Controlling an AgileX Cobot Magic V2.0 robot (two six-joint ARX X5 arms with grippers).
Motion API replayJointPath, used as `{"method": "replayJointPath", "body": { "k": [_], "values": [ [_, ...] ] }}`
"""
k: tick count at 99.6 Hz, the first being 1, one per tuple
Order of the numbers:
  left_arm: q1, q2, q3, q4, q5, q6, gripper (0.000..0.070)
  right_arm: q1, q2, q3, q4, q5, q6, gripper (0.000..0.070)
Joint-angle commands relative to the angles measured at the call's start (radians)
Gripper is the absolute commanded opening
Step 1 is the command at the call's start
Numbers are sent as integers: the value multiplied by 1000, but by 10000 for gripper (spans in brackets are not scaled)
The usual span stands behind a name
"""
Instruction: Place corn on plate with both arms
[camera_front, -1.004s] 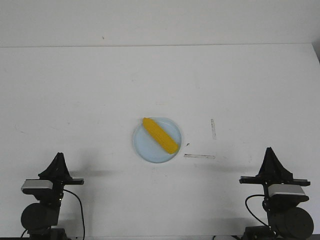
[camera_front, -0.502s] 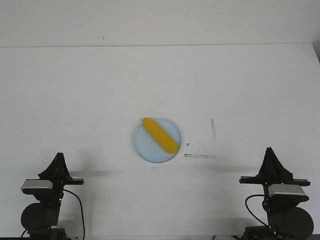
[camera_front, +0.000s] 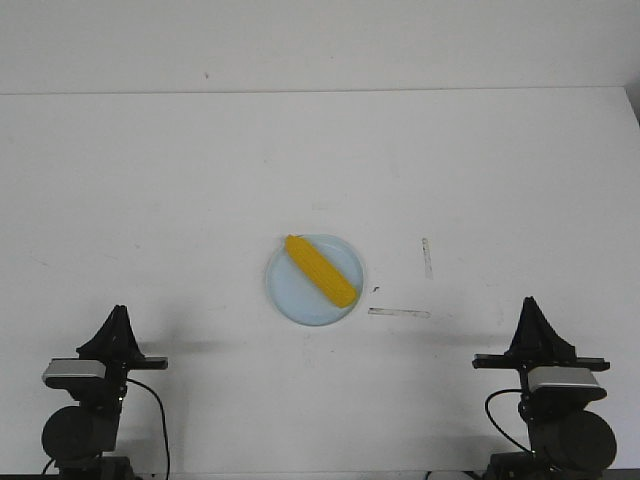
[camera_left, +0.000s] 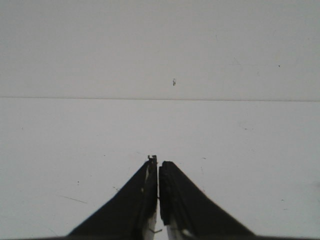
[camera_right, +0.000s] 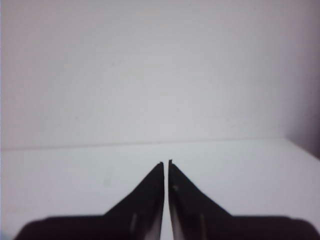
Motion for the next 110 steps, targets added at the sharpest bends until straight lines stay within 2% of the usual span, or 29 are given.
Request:
{"method": "replayJointPath", "body": {
  "k": [1, 19, 27, 28, 34, 50, 66, 110],
  "values": [
    [-1, -2, -21, 15, 2, -4, 1, 3, -12, -27, 4, -6, 6, 15],
    [-1, -2, -21, 15, 2, -4, 1, 3, -39, -121, 24, -14, 6, 15],
    [-1, -2, -21, 15, 2, -4, 1, 4, -37, -172, 89, -14, 6, 15],
    [-1, -2, -21, 15, 2, -4, 1, 4, -37, -243, 194, -14, 6, 15],
    [-1, -2, -21, 15, 2, -4, 1, 4, -37, -280, 245, -14, 6, 15],
    [-1, -2, -21, 16, 2, -4, 1, 10, -37, -283, 206, -24, 7, 15],
    [-1, -2, -21, 16, 2, -4, 1, 10, -37, -283, 206, -71, 6, 15],
    [-1, -2, -21, 16, 2, -4, 1, 9, -37, -283, 230, -82, 6, 15]
  ]
}}
